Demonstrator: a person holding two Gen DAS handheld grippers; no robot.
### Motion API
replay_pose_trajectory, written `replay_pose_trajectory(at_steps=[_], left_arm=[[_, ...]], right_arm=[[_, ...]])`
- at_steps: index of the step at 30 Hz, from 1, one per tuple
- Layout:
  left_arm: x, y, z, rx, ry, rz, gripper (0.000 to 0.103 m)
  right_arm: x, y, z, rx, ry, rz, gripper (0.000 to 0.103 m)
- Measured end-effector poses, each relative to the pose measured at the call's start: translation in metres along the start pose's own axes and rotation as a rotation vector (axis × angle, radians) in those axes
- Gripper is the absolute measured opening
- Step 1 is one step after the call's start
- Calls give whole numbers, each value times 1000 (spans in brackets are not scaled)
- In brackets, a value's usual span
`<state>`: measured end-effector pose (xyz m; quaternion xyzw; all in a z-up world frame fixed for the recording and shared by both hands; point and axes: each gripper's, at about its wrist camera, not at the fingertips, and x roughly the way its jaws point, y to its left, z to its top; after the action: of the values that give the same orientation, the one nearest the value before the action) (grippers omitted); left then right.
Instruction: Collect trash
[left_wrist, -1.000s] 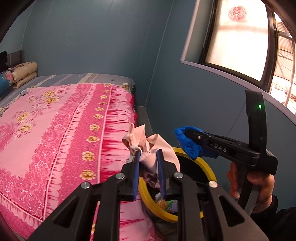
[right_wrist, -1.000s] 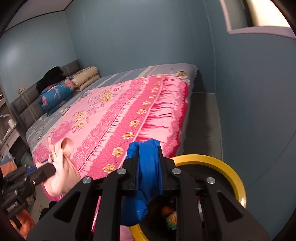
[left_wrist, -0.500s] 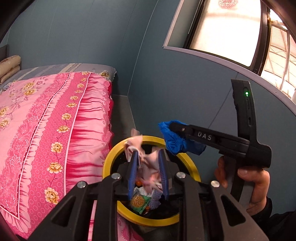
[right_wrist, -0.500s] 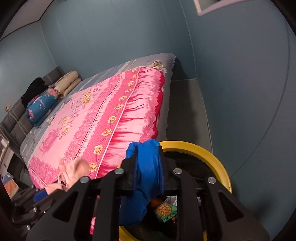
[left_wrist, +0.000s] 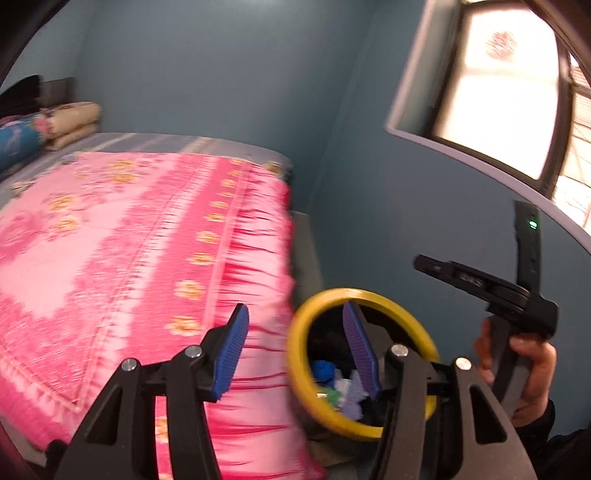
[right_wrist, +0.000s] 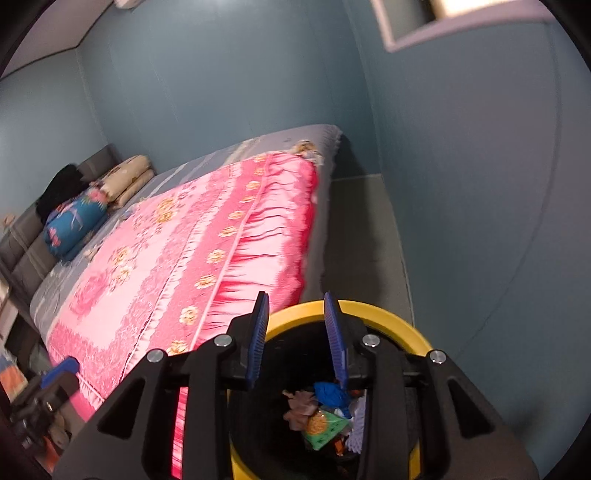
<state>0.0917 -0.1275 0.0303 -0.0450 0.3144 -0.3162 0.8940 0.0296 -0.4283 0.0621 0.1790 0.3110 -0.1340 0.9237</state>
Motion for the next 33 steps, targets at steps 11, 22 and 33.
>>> replay_pose_trajectory(at_steps=[11,22,33], left_arm=[[-103,41,-7,-32,-284,253,95],[-149,24,-26,-6,-407,382,95],[-164,28,-33,-42,-442,387,95]], right_arm=[[-10,105,-3,-173,-73,231,80],[-53,165,-44,-232,-249,170,95],[-57,156,-36,-230,-226,193,95]])
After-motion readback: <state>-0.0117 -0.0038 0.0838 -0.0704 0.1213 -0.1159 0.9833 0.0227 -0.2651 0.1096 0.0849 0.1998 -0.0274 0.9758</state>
